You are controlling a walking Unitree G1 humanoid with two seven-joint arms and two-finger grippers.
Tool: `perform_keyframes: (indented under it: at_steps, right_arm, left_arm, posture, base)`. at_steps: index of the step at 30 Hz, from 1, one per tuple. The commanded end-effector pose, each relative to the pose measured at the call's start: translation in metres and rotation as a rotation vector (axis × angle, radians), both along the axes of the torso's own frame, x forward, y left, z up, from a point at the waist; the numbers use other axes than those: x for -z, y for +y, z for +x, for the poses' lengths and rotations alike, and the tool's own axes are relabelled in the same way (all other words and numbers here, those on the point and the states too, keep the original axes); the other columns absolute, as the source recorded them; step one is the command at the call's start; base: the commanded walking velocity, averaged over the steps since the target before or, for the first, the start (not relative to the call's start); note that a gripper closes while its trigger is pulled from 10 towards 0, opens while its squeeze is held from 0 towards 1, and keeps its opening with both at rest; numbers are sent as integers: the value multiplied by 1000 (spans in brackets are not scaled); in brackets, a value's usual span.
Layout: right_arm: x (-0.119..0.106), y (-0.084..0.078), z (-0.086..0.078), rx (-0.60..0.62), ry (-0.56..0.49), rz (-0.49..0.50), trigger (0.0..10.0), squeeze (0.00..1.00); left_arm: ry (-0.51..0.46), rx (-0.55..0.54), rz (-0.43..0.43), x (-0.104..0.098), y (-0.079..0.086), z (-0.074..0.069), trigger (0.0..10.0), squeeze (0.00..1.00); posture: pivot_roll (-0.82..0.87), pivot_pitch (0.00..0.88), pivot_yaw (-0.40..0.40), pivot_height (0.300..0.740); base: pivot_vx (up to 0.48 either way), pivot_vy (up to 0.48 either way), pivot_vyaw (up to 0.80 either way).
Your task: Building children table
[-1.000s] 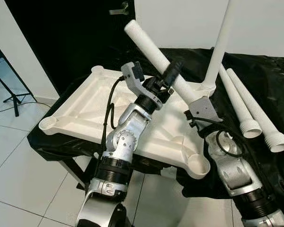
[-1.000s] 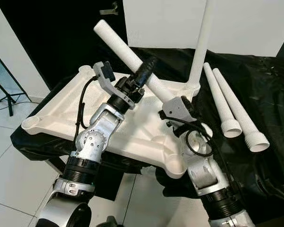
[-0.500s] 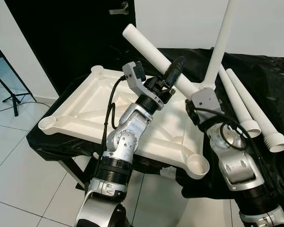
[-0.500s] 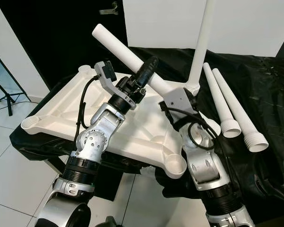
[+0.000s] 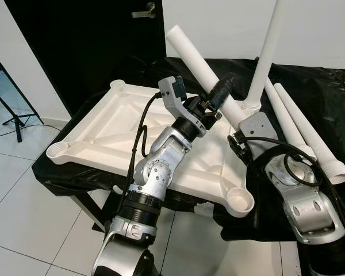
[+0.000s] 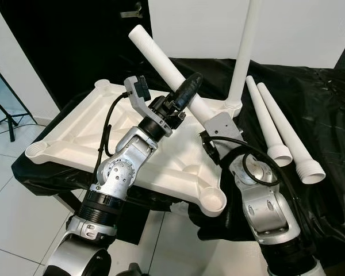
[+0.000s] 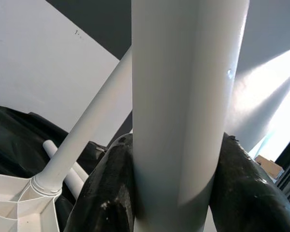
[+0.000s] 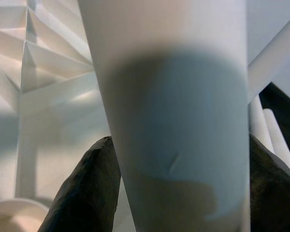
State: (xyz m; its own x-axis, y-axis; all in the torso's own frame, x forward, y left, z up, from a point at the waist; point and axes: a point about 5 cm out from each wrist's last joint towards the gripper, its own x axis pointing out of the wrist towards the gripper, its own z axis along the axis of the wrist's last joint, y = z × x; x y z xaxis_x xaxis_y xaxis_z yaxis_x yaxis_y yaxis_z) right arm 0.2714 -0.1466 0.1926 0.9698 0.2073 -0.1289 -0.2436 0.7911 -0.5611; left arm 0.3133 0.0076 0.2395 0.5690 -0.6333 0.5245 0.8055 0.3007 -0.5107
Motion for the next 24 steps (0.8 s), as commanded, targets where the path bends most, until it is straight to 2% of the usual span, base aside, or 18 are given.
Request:
perform_keyframes:
  at_steps: [1, 13, 17, 22, 23, 24]
  right_arm:
    - [1, 0, -4, -11, 25, 11, 10000, 0]
    - [-8, -8, -12, 2, 69, 13, 10000, 0]
    - [-9, -15, -21, -3, 109, -18, 10000, 0]
    - [-10, -18, -24, -9, 123, -34, 10000, 0]
    - [-9, -21, -25, -9, 132, -46, 1765, 0]
    - [-9, -23, -26, -7, 141, -54, 1765, 0]
  left_arm:
    - [-118, 132, -76, -8, -12, -13, 0, 0]
    - [-119, 129, -66, -7, -12, -12, 0, 0]
    - [-117, 129, -61, -6, -13, -13, 0, 0]
    - [-117, 129, -61, -6, -13, -12, 0, 0]
    - [-117, 130, -62, -6, -13, -12, 0, 0]
    - [-118, 130, -63, -6, -13, -12, 0, 0]
  posture:
    - [56, 0, 60, 740]
    - [55, 0, 61, 740]
    - [48, 0, 62, 740]
    - [46, 0, 62, 740]
    - [47, 0, 62, 740]
    - [47, 0, 62, 740]
  base:
    - [0, 0, 0]
    - [0, 0, 0]
    - [0, 0, 0]
    - [0, 0, 0]
    - [0, 0, 0]
    - [0, 0, 0]
